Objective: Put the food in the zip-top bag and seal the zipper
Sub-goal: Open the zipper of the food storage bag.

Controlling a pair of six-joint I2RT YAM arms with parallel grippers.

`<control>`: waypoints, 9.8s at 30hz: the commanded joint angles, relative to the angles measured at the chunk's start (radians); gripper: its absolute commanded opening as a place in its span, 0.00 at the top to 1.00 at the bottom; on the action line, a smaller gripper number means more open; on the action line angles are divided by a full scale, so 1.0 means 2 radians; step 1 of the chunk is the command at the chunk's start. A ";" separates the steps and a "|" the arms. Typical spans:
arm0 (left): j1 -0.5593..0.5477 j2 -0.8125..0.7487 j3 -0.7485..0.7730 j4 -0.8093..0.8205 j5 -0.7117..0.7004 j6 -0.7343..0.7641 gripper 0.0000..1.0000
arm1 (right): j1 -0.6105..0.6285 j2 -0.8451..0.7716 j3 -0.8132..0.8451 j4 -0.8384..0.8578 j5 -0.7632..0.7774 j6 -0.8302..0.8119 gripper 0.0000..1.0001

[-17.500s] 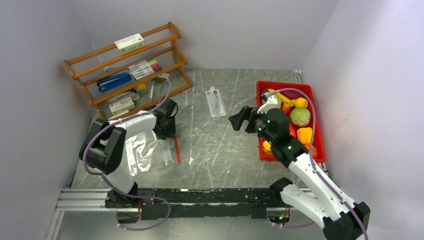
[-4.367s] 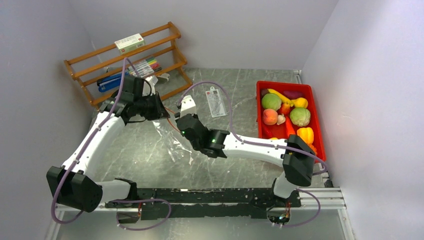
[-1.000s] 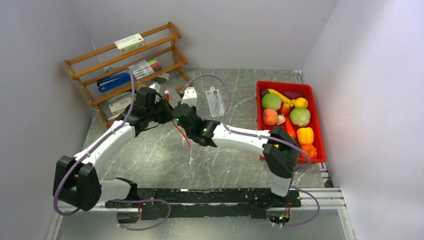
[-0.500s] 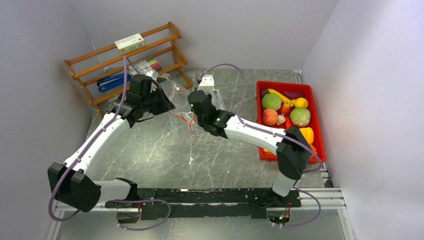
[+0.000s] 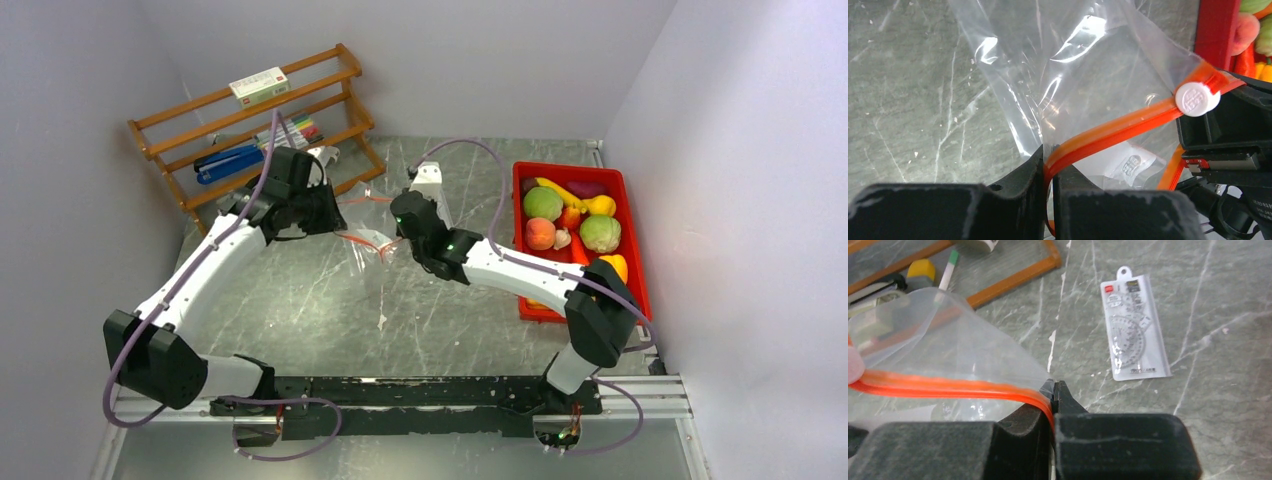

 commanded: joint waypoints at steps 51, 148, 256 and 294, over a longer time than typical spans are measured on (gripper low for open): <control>-0.051 0.039 0.102 -0.022 -0.156 0.033 0.93 | -0.007 -0.026 0.039 0.083 -0.343 0.172 1.00; -0.069 0.028 0.033 0.019 0.002 0.035 0.93 | -0.057 0.009 -0.003 -0.029 -0.097 0.103 1.00; -0.058 0.000 0.018 0.090 -0.203 0.099 0.93 | -0.093 0.002 0.025 -0.106 -0.112 0.148 1.00; -0.095 0.039 0.049 0.096 -0.279 0.146 0.93 | -0.147 0.004 -0.015 0.059 -0.427 0.178 0.74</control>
